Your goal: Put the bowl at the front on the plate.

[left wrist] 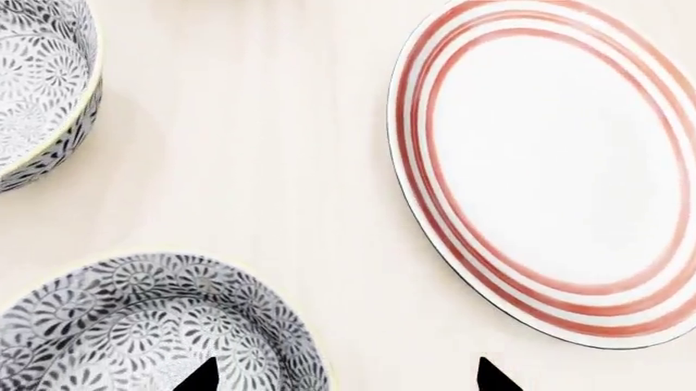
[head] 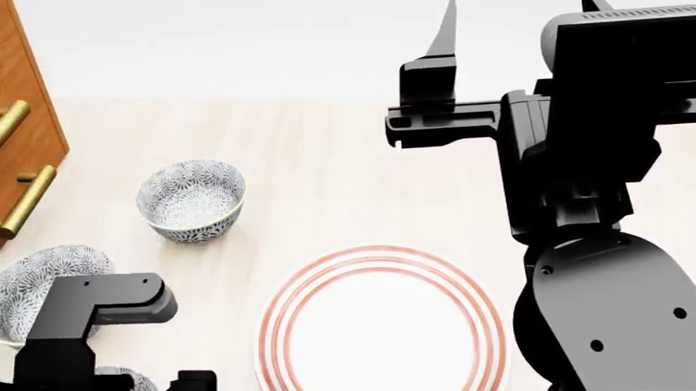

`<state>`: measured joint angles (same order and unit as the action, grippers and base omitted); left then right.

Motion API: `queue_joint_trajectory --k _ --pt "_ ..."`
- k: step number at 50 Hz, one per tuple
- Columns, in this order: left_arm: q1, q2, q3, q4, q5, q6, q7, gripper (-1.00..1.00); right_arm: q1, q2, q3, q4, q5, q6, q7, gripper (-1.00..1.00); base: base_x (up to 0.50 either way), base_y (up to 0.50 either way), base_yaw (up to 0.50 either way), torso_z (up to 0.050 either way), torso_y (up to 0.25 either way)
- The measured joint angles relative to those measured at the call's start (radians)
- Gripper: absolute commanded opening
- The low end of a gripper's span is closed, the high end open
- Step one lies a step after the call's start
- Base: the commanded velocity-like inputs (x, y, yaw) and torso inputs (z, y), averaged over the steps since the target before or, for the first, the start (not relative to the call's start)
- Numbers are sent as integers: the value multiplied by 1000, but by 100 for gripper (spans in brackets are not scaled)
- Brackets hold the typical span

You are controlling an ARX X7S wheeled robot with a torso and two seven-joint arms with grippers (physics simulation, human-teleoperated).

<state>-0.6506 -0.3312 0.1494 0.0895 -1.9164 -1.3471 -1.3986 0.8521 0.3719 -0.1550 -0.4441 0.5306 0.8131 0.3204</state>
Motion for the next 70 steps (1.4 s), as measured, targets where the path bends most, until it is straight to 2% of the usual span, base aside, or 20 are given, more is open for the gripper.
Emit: queue_joint_trajectory --k 51,52,70 --pt "142 -40 51 12 97 53 113 100 -5 17 -7 -19 12 0 15 100 0 0 0 0 0" --pt "143 -41 52 11 100 55 115 -100 -5 17 -6 -19 12 0 15 100 0 0 0 0 0" --pt "140 -56 60 39 193 57 217 -100 -10 22 -7 -18 17 -8 16 100 2 0 0 -1 0"
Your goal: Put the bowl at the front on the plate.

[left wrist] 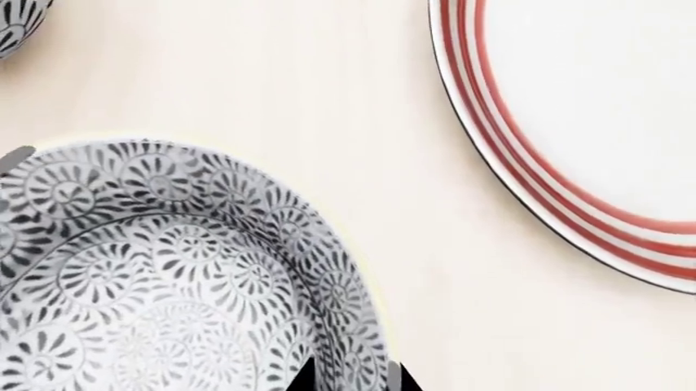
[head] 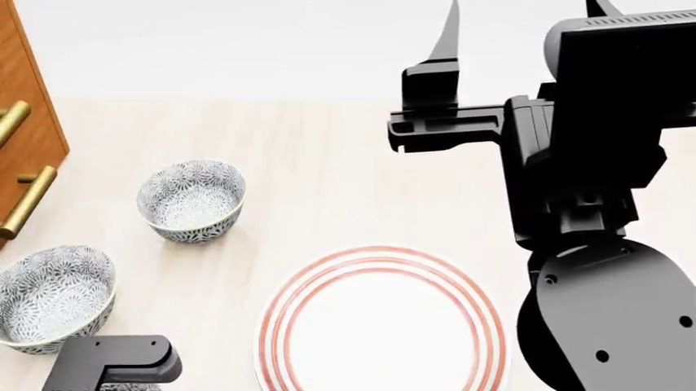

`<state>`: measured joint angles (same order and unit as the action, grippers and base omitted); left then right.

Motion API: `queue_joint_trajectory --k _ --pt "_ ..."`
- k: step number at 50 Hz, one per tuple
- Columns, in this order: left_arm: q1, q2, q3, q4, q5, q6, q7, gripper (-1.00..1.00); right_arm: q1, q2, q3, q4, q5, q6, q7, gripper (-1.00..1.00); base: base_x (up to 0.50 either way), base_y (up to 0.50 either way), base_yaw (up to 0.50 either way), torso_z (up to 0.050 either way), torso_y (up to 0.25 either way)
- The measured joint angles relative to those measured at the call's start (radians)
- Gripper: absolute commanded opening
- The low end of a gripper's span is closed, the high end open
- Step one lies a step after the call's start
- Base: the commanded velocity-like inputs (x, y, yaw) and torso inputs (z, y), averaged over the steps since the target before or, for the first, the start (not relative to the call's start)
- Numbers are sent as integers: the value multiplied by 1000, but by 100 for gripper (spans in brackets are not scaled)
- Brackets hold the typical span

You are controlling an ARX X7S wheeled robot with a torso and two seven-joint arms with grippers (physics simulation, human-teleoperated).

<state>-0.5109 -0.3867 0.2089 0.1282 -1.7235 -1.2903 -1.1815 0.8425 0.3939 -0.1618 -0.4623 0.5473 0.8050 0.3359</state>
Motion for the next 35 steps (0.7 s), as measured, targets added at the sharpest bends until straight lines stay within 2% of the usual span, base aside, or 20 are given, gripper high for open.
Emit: queue_joint_trajectory --k 16,35 --pt "-14 -16 7 50 118 43 85 -100 -5 5 3 -4 3 -5 4 100 1 0 -1 0 0" --pt "-22 -27 18 96 120 52 81 -100 9 7 0 -3 8 -2 9 100 1 0 -1 0 0"
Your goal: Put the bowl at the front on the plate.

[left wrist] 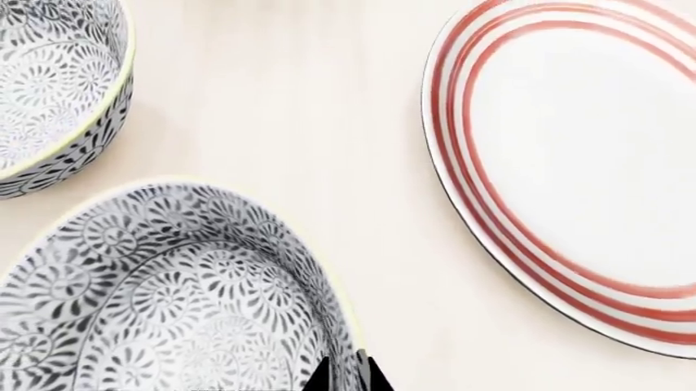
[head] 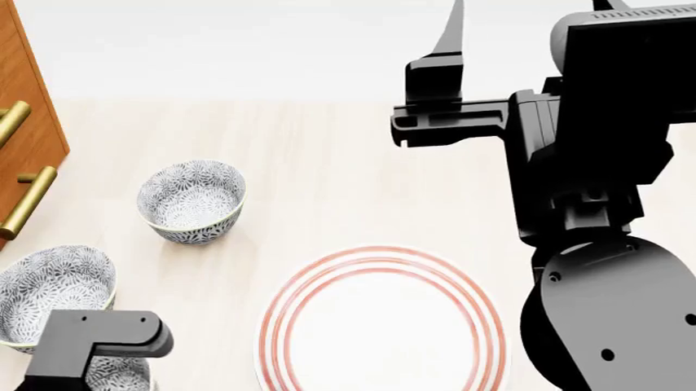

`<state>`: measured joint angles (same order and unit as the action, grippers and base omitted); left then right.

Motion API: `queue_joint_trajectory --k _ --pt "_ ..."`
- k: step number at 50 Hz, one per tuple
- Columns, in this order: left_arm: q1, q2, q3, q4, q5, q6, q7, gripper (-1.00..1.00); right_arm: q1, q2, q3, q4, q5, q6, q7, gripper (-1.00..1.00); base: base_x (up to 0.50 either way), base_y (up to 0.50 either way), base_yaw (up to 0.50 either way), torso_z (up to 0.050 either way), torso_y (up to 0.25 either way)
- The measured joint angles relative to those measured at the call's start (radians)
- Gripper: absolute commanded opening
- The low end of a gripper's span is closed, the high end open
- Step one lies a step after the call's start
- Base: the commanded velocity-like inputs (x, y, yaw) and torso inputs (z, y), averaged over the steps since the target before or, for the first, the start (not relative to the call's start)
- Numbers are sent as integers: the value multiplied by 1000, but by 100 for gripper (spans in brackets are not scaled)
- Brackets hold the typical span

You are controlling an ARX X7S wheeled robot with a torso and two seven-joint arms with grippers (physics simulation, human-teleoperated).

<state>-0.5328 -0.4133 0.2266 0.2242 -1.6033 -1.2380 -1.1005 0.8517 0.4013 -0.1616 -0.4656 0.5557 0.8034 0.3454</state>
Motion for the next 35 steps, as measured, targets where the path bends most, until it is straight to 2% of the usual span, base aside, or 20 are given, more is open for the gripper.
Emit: queue_joint_trajectory --k 15,35 --pt "-8 1 16 69 -68 12 -34 -100 -5 7 2 -6 2 0 8 100 0 0 0 0 0" --pt "-66 -14 20 128 -78 30 -52 -100 -14 14 4 -7 3 -7 12 100 0 0 0 0 0"
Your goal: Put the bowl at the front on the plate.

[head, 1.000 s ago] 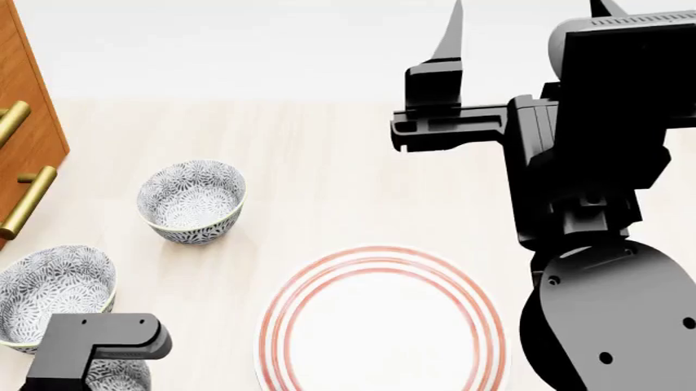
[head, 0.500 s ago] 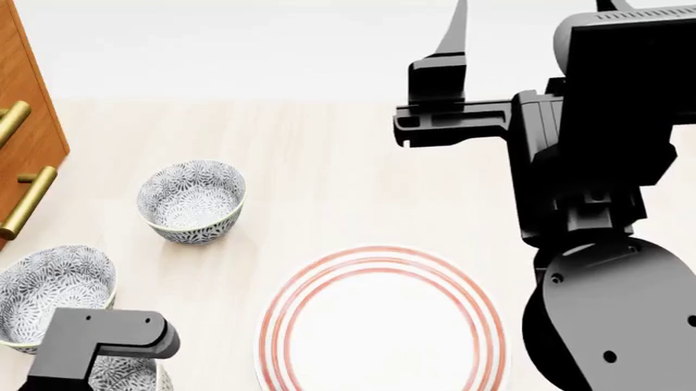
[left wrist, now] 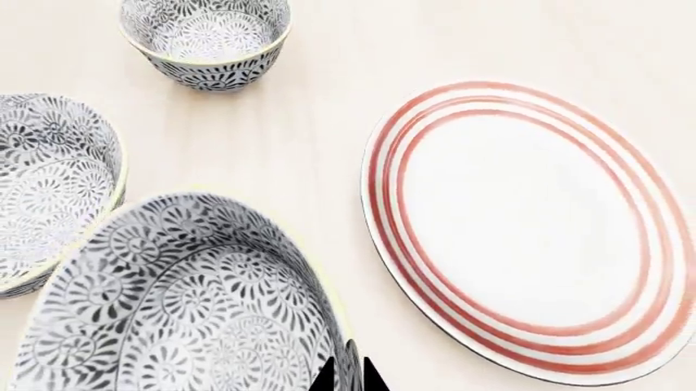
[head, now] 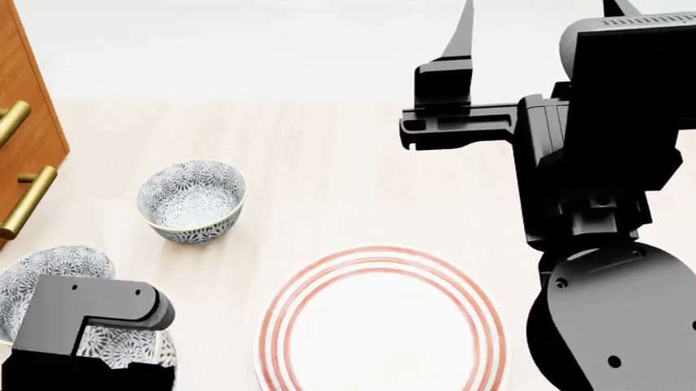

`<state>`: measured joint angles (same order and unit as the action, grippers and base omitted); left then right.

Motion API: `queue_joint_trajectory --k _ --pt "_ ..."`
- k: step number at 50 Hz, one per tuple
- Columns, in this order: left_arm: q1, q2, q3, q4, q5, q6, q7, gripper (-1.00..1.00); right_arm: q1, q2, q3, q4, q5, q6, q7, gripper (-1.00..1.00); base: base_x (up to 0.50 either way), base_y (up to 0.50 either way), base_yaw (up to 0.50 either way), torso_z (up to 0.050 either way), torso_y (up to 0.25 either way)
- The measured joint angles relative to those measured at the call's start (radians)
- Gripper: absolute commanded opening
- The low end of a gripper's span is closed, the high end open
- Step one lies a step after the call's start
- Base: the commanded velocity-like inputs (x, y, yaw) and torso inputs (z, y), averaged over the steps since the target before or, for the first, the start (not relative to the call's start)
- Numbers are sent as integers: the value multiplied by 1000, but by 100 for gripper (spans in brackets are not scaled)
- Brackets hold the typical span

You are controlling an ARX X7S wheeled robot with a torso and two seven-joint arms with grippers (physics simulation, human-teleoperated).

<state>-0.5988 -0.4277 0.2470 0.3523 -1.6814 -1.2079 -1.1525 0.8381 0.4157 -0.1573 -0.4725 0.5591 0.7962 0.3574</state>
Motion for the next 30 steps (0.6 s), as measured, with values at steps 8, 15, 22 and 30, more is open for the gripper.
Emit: queue_joint_trajectory --k 8,15,22,30 --pt "-35 -6 1 23 -36 5 -28 -100 -3 2 0 2 0 -5 2 100 0 0 0 0 0" --pt "-62 -10 1 40 -62 10 -45 -100 -4 2 -1 4 0 -8 2 100 0 0 0 0 0" --pt "-91 -13 0 55 -61 14 -42 -100 -1 2 -2 6 1 -9 3 100 0 0 0 0 0" --pt "-131 -13 1 67 -29 15 -10 -100 4 0 -5 11 2 -13 2 100 0 0 0 0 0"
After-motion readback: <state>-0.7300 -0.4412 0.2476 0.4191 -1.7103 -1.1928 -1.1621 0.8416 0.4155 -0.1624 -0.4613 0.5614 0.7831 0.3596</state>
